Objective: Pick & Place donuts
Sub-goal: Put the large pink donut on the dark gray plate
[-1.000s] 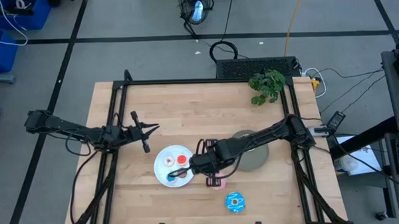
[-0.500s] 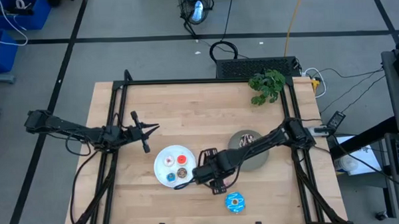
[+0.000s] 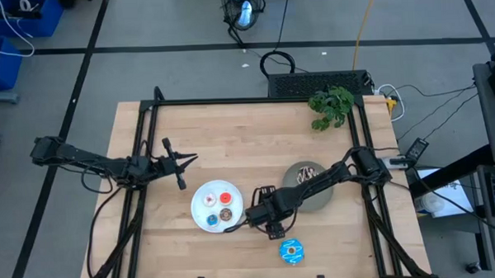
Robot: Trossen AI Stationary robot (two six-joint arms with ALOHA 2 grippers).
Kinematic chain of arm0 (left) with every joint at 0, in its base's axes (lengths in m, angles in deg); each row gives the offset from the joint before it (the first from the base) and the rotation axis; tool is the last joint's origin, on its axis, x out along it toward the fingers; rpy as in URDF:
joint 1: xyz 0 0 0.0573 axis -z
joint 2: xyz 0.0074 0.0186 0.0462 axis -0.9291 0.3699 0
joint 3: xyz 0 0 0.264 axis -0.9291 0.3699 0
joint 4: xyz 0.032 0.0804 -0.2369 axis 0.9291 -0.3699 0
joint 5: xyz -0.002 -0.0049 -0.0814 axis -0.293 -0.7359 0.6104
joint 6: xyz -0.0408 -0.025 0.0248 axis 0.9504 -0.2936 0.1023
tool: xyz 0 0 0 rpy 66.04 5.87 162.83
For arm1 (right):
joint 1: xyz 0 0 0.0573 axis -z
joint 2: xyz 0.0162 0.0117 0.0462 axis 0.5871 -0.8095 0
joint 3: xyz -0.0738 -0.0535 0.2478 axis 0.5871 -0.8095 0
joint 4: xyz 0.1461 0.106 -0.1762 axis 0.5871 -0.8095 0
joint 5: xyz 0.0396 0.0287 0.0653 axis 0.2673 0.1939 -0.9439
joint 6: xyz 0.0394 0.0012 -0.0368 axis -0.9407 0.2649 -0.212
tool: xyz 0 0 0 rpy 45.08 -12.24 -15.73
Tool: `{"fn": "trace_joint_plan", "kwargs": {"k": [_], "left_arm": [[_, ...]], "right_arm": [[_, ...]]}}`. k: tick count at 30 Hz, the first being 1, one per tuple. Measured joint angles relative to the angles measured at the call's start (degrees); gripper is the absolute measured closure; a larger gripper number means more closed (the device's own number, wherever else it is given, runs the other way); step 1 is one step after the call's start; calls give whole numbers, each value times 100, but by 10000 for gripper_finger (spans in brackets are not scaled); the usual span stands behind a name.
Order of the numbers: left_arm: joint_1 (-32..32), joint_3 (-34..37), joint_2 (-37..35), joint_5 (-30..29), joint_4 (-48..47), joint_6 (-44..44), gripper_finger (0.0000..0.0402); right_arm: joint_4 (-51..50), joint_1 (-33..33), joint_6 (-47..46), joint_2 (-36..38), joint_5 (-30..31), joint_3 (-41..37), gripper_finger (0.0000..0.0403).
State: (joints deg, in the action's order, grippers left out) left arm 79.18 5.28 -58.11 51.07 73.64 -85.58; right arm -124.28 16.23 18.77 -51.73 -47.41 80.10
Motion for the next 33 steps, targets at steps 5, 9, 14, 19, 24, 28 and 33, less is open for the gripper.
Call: {"fn": "trace_joint_plan", "kwargs": {"k": [5,9,14,19,24,28,33], "left_arm": [[0,0,-1,0,2,-5,364],[0,0,-2,0,2,-5,364],[0,0,-2,0,-8,-5,364],[0,0,-1,-2,-52,-5,364],[0,0,-1,0,-88,-2,364],[0,0,-2,0,-110,3,364],[0,0,-2,-2,-120,8,364]], "right_arm": [[221,4,2,37,-31,-309,89],[288,4,112,35,-120,-319,104],[322,-15,152,52,-203,-312,181],[53,27,155,156,-434,-199,298],[-575,48,128,290,-362,314,388],[-1101,50,109,307,-275,767,377],[-1915,52,-27,419,-277,1402,366]]}}
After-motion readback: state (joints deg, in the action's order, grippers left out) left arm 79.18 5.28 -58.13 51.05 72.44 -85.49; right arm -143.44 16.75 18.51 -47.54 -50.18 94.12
